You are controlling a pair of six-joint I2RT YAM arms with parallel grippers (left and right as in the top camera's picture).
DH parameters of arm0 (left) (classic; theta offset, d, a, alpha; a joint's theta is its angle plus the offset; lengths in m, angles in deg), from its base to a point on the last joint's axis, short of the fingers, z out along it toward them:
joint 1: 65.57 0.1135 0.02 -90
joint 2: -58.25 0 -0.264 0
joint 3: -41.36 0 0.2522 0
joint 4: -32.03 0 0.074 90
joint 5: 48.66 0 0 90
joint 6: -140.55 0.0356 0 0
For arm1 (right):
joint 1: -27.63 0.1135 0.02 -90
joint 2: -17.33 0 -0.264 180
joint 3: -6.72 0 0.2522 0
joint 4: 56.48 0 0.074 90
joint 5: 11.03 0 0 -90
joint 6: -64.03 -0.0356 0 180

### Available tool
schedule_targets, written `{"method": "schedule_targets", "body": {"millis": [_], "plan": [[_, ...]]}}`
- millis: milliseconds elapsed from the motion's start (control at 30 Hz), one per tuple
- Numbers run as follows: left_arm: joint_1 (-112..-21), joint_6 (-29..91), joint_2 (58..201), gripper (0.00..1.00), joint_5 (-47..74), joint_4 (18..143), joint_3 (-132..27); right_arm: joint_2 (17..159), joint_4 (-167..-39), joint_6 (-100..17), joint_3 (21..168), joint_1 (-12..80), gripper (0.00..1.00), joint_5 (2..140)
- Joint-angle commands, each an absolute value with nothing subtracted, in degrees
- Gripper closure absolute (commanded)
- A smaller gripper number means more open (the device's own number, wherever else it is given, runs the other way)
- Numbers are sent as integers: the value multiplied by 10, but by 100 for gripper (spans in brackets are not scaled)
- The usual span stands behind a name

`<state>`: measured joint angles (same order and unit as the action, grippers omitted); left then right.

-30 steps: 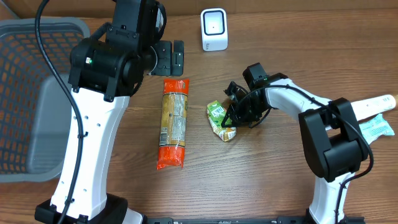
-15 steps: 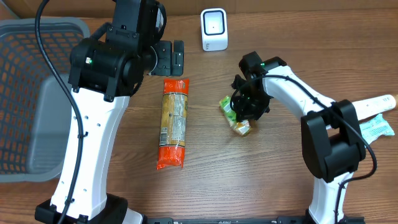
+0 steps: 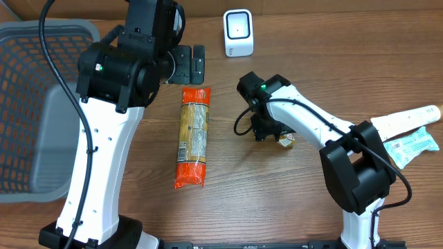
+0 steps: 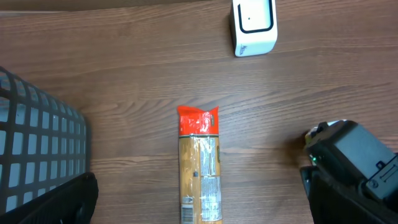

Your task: Scan the item barcode

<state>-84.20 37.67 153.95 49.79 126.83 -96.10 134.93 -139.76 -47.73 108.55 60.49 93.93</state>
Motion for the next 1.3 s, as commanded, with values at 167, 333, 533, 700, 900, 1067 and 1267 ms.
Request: {"method": "schedule_targets", "body": {"millis": [167,333,533,700,900,1067,1267], "plan": [[-840,388,1541,1,503,1268,-963,1266,-1417,-452,1120,508,15,833],[-840,388,1541,0,503,1268,-963,1258,-1425,-365,1107,412,7,678],[-840,388,1541,0,503,1268,-963,1258,-1384,-332,1024,345,7,578],[-840,388,1541,1,503,1268,-963,1258,-1358,-332,971,324,7,561],[-840,388,1541,0,503,1268,-963,1258,-1313,-331,948,337,21,571],[-840,388,1541,0,503,1268,-963,1258,-1280,-336,939,366,37,635],[-840,388,1541,1,503,1268,-963,1264,-1261,-336,927,403,34,681]]}}
